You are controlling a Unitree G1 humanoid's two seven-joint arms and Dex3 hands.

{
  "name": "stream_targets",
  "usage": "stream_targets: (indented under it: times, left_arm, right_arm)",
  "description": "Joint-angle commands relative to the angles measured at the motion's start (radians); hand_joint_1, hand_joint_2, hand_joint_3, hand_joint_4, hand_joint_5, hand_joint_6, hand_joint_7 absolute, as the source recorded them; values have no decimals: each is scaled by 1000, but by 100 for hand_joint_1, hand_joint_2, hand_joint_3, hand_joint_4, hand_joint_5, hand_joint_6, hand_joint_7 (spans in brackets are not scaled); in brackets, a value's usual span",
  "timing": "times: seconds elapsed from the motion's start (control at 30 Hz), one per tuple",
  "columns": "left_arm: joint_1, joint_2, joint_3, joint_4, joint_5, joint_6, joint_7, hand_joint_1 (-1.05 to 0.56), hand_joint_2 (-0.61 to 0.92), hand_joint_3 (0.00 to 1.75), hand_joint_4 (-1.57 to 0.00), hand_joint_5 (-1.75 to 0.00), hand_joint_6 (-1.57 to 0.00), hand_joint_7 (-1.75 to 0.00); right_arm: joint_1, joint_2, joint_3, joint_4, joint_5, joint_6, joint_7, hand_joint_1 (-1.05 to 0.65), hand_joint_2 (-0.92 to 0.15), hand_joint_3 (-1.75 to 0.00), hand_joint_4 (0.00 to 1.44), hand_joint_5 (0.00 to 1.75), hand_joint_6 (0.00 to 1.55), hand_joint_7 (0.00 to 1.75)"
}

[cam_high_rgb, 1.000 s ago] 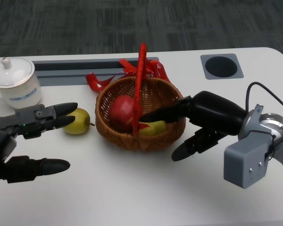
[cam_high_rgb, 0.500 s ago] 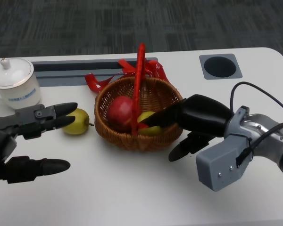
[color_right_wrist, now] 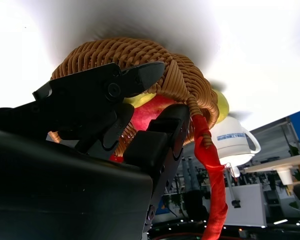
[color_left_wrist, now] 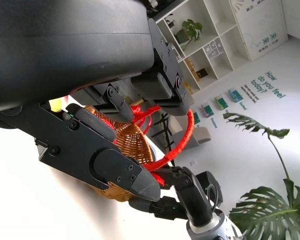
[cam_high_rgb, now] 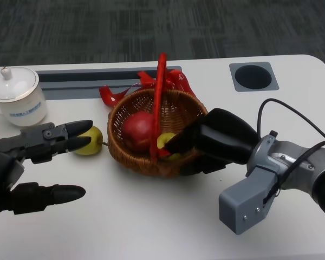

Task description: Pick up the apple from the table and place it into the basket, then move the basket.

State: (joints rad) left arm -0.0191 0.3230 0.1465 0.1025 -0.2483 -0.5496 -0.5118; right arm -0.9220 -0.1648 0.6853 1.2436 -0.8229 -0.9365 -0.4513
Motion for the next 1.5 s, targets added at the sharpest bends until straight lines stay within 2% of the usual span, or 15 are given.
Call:
stream_targets:
  times: [0.03, 0.27, 0.47, 0.7, 0.83, 1.07, 1.27, 1.5]
  left_arm:
    - [15, 2, 13, -14, -7, 2, 9, -49, 73, 0, -78, -2, -71, -1]
    - [12, 1, 16, -10, -9, -8, 6, -47, 73, 0, -80, -3, -72, -1]
    - [5, 1, 20, 3, -12, -16, 3, -48, 73, 0, -81, -3, -73, -1]
    - [7, 1, 18, -4, -36, -1, -9, -46, 73, 0, -81, -2, -72, 0]
    - [17, -3, 20, -12, -31, -10, -2, -45, 73, 0, -82, -2, -72, 0]
    - [28, -6, 28, -13, -16, -31, 9, -46, 73, 0, -83, -2, -73, 0]
    - [35, -11, 29, -25, -10, -33, 15, -45, 73, 0, -84, -2, -73, 0]
    - [51, -15, 34, -41, 1, -39, 23, -46, 72, 0, -84, -2, -74, 0]
  right_arm:
    - [30, -25, 19, -13, -21, -50, -17, -25, -88, 0, 127, 11, 109, 4]
    - [59, -60, -2, -54, -2, -90, -26, -25, -88, 0, 126, 11, 108, 2]
    - [77, -62, -17, -47, 20, -81, 9, -24, -87, 0, 124, 8, 108, 1]
    - [44, -41, -98, 24, 123, 39, 159, -25, -88, 0, 118, 3, 106, 0]
    - [30, -43, -121, 40, 143, 113, 208, -26, -88, 0, 119, 3, 104, 0]
    - [43, -34, -132, 50, 162, 122, 258, -27, -89, 0, 126, 5, 105, 0]
    - [40, -30, -130, 52, 168, 123, 279, -28, -90, -1, 124, 3, 104, 0]
    - [20, -31, -143, 79, 175, 210, 290, -26, -89, 0, 123, 2, 105, 1]
